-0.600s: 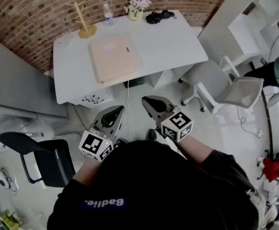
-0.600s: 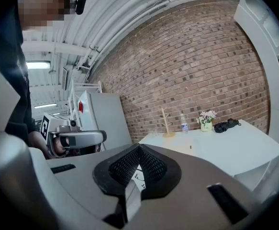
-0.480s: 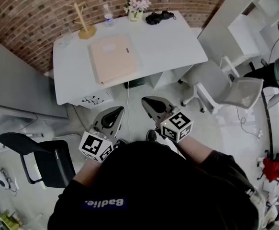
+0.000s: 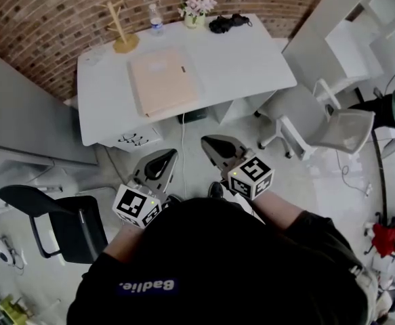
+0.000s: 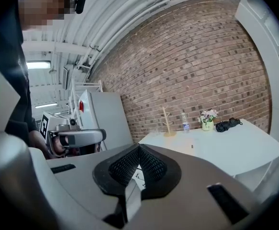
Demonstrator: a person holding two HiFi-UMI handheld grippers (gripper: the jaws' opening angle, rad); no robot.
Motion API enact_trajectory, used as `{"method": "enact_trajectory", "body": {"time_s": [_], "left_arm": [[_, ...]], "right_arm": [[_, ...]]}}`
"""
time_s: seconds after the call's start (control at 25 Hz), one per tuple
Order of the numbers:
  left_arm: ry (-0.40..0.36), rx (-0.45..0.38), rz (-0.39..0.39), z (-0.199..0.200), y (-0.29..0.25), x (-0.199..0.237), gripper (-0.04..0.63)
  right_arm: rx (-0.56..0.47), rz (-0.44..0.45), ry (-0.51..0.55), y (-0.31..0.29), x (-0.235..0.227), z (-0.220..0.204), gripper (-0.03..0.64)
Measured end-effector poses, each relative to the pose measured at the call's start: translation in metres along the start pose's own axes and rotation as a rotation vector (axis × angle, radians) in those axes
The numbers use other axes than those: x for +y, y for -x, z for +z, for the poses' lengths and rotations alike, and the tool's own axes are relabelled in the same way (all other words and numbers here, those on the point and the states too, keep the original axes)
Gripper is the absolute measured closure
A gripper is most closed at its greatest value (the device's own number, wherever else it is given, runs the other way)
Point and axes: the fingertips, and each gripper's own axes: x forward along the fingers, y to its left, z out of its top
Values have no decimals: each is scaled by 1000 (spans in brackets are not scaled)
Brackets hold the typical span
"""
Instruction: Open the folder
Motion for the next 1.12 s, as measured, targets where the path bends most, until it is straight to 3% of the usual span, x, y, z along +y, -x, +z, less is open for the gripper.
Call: {"method": "enact_trajectory", "body": {"time_s": [0.4, 0.72, 0.92, 1.12], "left_arm": [[-7, -24, -8, 3, 15, 9, 594], [-29, -43, -25, 2, 35, 24, 592], [-22, -24, -9, -12, 23, 35, 593], [-32, 3, 33, -19, -7, 51, 592]], "right_arm": [[12, -24, 12, -10, 11, -1, 588], [5, -116, 0, -13, 17, -5, 588], [12, -168, -22, -11, -7, -9, 588], [3, -165, -39, -22, -46, -3, 588]]}}
